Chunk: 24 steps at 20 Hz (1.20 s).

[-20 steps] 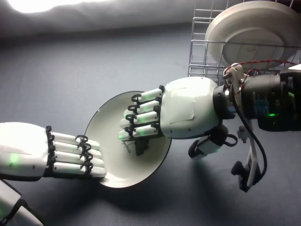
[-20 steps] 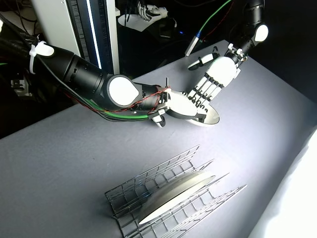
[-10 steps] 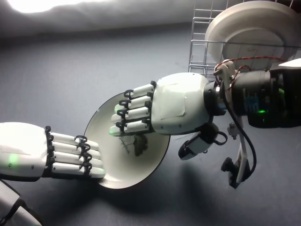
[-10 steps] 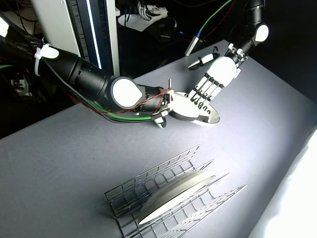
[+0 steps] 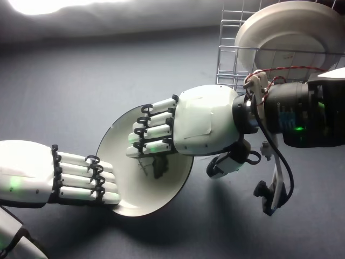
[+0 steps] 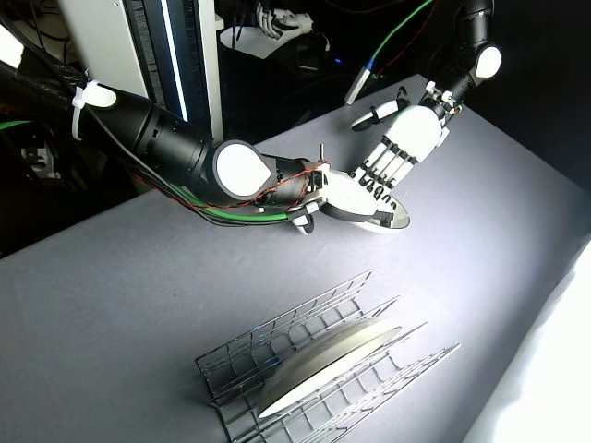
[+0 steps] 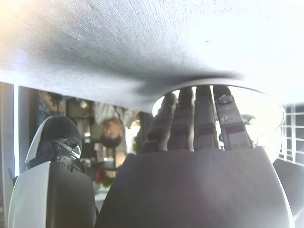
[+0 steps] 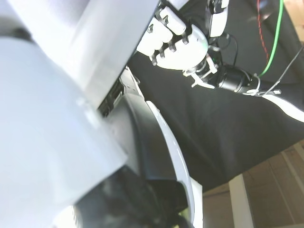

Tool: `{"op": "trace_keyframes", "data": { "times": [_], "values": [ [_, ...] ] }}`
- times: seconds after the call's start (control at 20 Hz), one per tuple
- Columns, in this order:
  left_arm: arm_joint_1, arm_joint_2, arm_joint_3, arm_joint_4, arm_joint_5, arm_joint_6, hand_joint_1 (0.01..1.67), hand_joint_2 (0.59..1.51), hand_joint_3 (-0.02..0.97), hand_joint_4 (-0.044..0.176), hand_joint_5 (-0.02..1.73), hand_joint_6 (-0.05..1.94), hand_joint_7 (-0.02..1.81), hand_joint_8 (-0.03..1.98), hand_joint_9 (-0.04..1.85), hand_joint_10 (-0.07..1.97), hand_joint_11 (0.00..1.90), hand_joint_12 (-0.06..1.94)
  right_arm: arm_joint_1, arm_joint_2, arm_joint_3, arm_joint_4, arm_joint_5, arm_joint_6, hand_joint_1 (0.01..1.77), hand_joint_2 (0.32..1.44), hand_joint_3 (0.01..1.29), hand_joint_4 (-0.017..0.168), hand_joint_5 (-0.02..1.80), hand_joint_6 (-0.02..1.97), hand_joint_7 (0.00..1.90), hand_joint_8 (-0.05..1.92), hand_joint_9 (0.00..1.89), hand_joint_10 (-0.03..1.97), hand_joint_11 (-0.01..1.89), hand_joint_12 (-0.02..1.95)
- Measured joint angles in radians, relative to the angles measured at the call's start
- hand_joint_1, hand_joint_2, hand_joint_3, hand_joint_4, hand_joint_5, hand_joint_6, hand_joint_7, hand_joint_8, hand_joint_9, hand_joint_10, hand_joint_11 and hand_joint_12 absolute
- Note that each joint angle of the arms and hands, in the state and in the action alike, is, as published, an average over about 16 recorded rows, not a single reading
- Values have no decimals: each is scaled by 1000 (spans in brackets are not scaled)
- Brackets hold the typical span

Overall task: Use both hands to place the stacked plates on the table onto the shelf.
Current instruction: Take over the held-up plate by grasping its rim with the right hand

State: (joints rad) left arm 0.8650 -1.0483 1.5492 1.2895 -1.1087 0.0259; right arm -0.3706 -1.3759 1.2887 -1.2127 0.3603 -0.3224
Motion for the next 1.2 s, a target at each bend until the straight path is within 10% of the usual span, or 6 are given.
{"op": "trace_keyframes", "data": {
  "times": [0.7, 1.2],
  "values": [
    [0, -1, 1, -2, -1, 0, 15, 1119, 9, -8, -5, -21, 20, -2, 16, -1, 12, -24, 0, 0, 2, 2, 1, -11, 1167, 908, 13, 4, 76, 3, 69, 2, 122, 26, 6, 822],
    [-2, -1, 5, -12, -10, -3, 14, 1119, 9, -8, -5, -15, 20, -3, 16, 6, 12, -26, 0, 0, 2, 13, 21, -16, 1237, 925, 13, -4, 502, 30, 542, 9, 574, 230, 186, 1177]
  ]
}}
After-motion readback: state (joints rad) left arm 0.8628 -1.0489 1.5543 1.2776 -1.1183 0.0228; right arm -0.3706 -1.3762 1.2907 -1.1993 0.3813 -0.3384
